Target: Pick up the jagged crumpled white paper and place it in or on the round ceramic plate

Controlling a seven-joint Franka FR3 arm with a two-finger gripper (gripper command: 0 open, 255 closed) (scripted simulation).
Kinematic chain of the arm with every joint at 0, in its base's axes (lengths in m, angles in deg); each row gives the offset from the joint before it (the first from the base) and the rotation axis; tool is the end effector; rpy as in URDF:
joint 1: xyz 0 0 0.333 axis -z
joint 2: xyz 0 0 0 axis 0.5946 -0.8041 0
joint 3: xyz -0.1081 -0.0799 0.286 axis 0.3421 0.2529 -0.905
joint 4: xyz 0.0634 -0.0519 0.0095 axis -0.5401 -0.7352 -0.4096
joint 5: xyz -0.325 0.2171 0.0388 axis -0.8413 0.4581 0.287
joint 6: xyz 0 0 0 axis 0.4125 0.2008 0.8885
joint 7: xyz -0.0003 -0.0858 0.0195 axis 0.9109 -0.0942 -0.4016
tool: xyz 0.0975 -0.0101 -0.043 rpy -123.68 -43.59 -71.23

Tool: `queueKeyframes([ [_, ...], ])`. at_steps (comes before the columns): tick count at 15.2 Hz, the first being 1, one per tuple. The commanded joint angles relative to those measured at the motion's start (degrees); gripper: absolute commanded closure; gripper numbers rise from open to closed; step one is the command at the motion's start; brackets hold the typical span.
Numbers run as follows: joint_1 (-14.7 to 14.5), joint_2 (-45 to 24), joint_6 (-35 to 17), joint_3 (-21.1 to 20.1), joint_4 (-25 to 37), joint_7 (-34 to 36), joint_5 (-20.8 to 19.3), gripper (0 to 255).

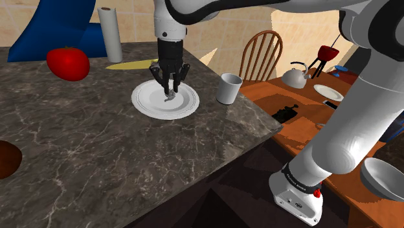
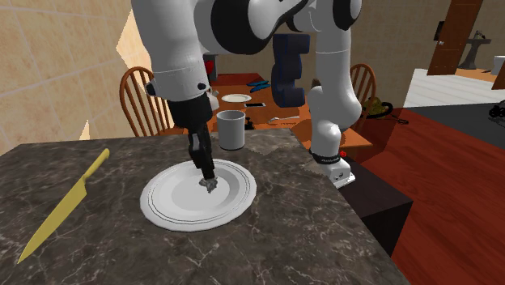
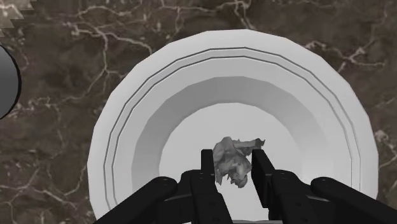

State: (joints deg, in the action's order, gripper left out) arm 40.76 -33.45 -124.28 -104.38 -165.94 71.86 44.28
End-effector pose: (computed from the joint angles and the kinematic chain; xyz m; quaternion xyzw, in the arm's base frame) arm 0.5326 0.2453 0.4745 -0.9919 0.1015 0.0759 0.0110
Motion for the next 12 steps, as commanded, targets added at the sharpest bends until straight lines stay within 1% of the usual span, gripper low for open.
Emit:
queueKeyframes([
  [1, 0.0, -0.2, -0.1, 0.0, -0.3, 0.0, 0.0, 255],
  [4, 0.0, -0.2, -0.1, 0.0, -0.3, 0.0, 0.0, 255],
  [5, -0.1, -0.4, 0.0, 0.0, -0.1, 0.1, -0.1, 0],
  [10, 0.0, -0.2, -0.1, 0.0, -0.3, 0.0, 0.0, 0],
  [12, 0.0, -0.4, 3.8, 0.0, 3.8, 0.1, -0.1, 0],
])
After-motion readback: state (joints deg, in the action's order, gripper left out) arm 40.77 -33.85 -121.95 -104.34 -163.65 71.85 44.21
